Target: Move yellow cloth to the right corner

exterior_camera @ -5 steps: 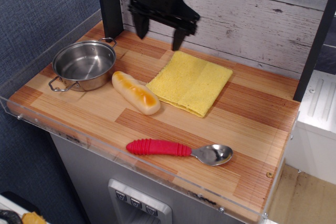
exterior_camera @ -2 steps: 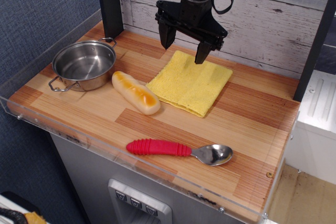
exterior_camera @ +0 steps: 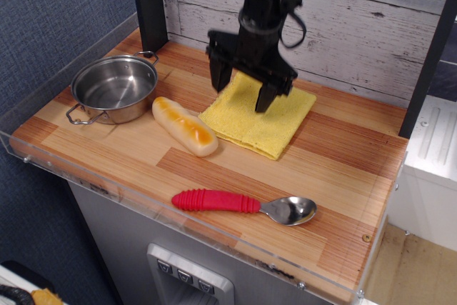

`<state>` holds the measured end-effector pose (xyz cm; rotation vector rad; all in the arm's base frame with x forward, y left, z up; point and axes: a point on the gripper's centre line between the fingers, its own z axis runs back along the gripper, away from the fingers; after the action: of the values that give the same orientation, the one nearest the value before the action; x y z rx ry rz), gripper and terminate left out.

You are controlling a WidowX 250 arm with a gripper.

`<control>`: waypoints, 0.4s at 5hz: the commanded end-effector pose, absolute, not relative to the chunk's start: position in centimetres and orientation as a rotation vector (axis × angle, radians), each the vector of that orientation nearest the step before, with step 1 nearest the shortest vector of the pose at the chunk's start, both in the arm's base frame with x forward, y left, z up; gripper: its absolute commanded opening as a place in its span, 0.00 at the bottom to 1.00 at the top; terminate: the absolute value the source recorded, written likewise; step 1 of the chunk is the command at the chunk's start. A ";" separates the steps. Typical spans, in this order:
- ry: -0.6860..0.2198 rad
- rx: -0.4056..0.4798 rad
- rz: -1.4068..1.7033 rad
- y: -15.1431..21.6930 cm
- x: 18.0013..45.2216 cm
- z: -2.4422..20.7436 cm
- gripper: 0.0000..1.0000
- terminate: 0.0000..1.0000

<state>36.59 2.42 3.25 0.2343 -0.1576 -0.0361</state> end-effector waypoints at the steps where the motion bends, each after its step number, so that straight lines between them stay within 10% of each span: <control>1: -0.179 0.238 -0.058 1.7 37.3 3.7 1.00 0.00; 2: -0.163 0.229 -0.079 0.9 37.5 2.7 1.00 0.00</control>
<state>37.37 0.94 1.71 0.2237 -0.1319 -0.0749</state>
